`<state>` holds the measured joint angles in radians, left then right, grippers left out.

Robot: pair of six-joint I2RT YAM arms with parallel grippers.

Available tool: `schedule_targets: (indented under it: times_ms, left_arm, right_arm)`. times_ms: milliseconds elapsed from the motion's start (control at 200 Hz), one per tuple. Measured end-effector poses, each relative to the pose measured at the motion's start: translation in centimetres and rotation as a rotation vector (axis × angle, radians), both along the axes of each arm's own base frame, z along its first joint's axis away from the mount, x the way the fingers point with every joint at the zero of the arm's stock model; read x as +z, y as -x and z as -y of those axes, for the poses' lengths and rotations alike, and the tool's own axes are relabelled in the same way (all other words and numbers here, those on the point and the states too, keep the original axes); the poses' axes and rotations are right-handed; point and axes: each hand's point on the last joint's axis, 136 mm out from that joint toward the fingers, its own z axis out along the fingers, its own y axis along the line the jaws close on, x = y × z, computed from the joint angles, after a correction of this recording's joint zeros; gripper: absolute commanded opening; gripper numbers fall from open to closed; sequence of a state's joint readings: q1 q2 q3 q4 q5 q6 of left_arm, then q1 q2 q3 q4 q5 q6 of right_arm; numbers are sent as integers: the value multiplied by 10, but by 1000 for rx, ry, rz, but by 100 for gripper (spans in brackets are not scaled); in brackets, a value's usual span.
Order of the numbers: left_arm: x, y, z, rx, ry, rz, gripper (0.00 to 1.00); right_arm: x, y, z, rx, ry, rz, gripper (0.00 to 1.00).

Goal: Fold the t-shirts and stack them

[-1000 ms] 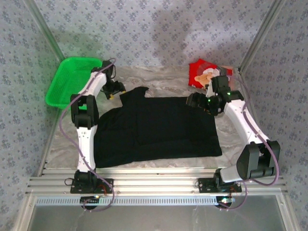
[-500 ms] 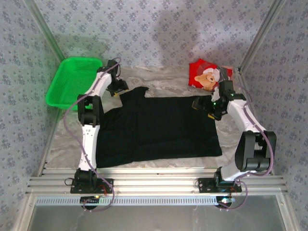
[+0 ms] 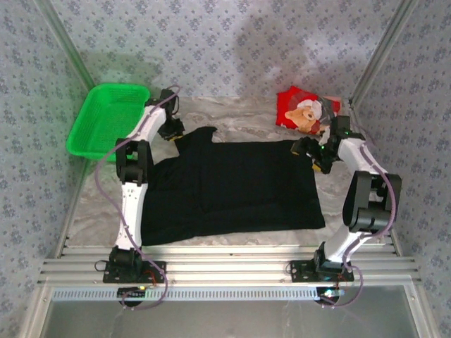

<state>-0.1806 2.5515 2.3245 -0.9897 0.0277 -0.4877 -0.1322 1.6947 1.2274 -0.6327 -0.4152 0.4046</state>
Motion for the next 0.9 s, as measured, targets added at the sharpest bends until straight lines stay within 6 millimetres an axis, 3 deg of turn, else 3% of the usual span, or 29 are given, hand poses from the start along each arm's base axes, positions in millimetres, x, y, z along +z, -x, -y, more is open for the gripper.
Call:
schedule_targets:
  times_ms: [80, 210, 465, 710, 789, 899]
  left_arm:
    - [1, 1, -2, 5, -5, 2, 0]
    - [2, 1, 0, -2, -2, 6, 0]
    - [17, 3, 2, -32, 18, 1, 0]
    - [32, -3, -6, -39, 14, 32, 0]
    - [32, -3, -12, -30, 23, 27, 20]
    - [29, 2, -16, -21, 39, 11, 36]
  right_arm:
    - [0, -15, 4, -15, 3, 10, 100]
    - [-6, -31, 9, -38, 12, -5, 100]
    - [-40, -46, 29, -83, 90, -111, 100]
    - [-45, -70, 42, -97, 156, -115, 99]
    - [-43, -79, 45, -99, 165, -103, 99]
    - [-42, -84, 43, -94, 169, -98, 99]
